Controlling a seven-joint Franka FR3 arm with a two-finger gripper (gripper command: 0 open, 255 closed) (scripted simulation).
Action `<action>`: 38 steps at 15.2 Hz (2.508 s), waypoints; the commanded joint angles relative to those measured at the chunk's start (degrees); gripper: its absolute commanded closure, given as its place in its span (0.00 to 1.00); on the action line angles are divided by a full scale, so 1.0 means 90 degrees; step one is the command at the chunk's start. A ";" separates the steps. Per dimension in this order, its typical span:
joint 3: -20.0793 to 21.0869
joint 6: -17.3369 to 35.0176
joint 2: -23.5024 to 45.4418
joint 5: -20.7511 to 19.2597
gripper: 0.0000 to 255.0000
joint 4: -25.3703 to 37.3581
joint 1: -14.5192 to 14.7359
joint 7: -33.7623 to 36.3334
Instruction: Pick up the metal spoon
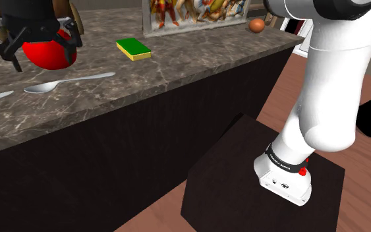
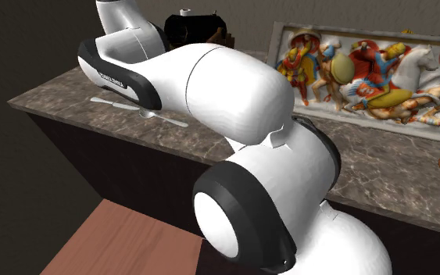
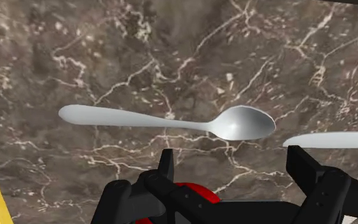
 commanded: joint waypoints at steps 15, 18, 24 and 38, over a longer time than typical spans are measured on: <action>-0.0134 0.0342 0.0709 -0.0475 1.00 0.0319 0.0372 0.0344; -0.0134 0.0348 0.0705 -0.0474 1.00 0.0309 0.0369 0.0345; -0.0128 0.0081 0.0736 -0.0470 1.00 0.0613 0.0428 0.0300; -0.0175 -0.1217 0.1147 -0.0612 1.00 0.2357 0.0886 0.0106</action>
